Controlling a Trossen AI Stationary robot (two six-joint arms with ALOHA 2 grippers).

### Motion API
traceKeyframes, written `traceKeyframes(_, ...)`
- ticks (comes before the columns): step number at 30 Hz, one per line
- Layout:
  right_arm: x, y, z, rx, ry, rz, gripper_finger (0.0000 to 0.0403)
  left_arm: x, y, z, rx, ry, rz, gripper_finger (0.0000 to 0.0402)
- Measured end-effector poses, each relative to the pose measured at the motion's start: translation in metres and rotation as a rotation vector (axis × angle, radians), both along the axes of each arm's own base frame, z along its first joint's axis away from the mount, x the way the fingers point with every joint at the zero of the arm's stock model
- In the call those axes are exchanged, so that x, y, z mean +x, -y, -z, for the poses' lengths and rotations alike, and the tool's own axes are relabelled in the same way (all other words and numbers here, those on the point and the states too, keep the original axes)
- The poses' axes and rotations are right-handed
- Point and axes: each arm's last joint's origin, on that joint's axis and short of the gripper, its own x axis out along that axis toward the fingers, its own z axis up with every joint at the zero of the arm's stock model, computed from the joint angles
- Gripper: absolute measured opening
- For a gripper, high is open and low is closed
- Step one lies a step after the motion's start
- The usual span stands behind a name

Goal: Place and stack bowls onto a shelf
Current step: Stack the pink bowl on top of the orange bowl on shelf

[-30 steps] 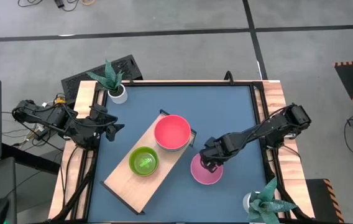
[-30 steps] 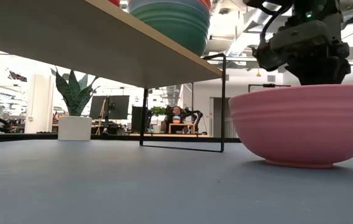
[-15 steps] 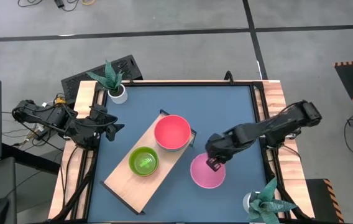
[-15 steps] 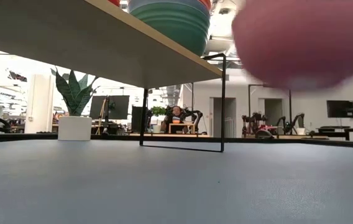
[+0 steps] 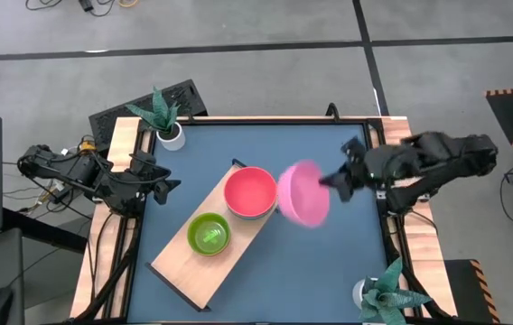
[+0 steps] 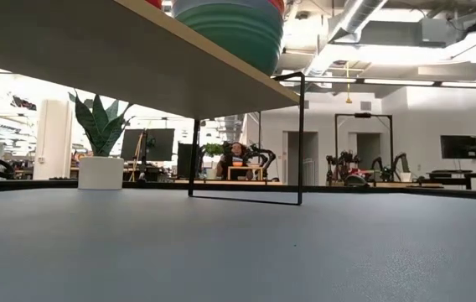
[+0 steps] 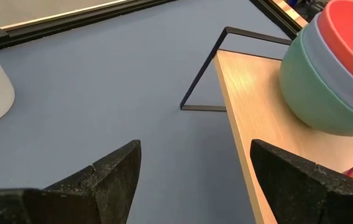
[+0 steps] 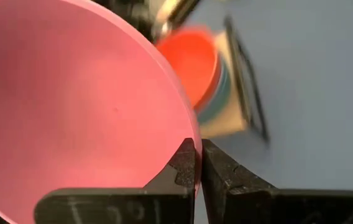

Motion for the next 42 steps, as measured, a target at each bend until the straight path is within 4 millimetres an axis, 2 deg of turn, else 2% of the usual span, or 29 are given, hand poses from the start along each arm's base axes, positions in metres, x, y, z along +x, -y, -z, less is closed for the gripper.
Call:
traceKeyframes(5, 0.017, 0.027, -0.011, -0.059, 0.012, 0.047, 0.0028, 0.0, 0.0, 0.0, 0.0, 0.0, 0.0, 0.0286)
traceKeyframes(14, 0.078, 0.065, -0.015, -0.044, -0.027, -0.14, 0.0028, 0.0, 0.0, 0.0, -0.008, 0.002, 0.0, 0.0286)
traceKeyframes(20, 0.107, 0.073, -0.008, -0.047, -0.089, -0.227, 0.0028, 0.0, 0.0, 0.0, -0.009, 0.002, -0.001, 0.0286)
traceKeyframes(26, 0.127, 0.078, 0.011, -0.028, -0.185, -0.245, 0.0028, 0.0, 0.0, 0.0, -0.003, 0.005, -0.008, 0.0286)
traceKeyframes(42, 0.153, 0.081, 0.041, -0.023, -0.298, -0.27, 0.0029, 0.0, 0.0, 0.0, -0.001, 0.008, -0.014, 0.0286)
